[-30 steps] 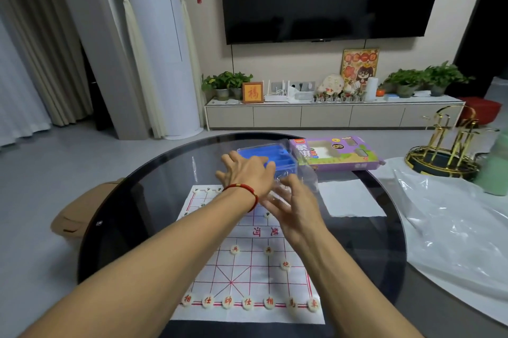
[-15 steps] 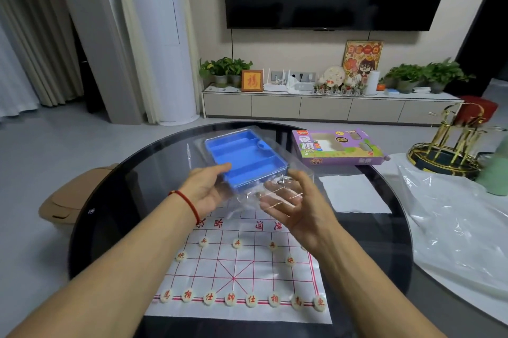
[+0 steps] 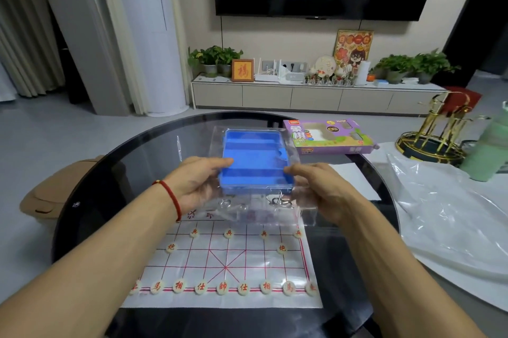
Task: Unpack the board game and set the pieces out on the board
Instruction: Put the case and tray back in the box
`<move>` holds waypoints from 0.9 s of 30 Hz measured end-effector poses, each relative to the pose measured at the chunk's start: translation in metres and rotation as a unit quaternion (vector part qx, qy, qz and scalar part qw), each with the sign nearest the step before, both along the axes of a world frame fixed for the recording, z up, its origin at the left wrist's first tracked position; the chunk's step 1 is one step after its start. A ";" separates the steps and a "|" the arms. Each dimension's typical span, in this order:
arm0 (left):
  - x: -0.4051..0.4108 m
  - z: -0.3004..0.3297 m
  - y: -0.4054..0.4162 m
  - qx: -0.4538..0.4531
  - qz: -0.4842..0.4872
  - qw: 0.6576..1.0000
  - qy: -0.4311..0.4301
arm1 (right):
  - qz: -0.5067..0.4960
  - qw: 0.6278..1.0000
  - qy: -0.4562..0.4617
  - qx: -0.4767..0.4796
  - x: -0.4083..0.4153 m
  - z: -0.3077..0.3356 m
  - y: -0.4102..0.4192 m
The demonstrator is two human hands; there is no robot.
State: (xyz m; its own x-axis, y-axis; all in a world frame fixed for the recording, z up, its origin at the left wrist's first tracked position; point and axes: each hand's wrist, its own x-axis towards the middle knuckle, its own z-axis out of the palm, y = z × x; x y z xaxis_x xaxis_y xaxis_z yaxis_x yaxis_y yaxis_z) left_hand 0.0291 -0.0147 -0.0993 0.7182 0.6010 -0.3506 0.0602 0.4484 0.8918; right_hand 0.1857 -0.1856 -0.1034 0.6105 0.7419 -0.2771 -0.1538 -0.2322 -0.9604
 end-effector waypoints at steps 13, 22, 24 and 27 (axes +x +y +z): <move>0.098 -0.007 -0.054 -0.140 0.125 0.972 -0.143 | -0.107 0.911 0.268 0.296 0.019 -0.007 -0.047; 0.170 -0.017 -0.114 -0.002 0.050 0.995 -0.088 | -0.288 0.889 0.234 0.270 0.079 -0.021 -0.065; 0.186 -0.019 -0.109 0.032 0.018 0.998 -0.058 | -0.338 0.869 0.236 0.273 0.099 -0.019 -0.076; 0.217 -0.030 -0.086 0.188 0.030 0.982 0.018 | -0.396 0.848 0.218 0.277 0.120 -0.020 -0.093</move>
State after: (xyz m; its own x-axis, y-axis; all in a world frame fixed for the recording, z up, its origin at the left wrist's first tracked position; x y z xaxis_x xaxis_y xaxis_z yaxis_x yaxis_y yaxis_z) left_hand 0.2459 -0.1003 -0.1296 0.6690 0.7335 -0.1201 0.0782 0.0912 0.9928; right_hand 0.3058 -0.2788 -0.1231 0.9074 0.2369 -0.3471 -0.4188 0.5773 -0.7009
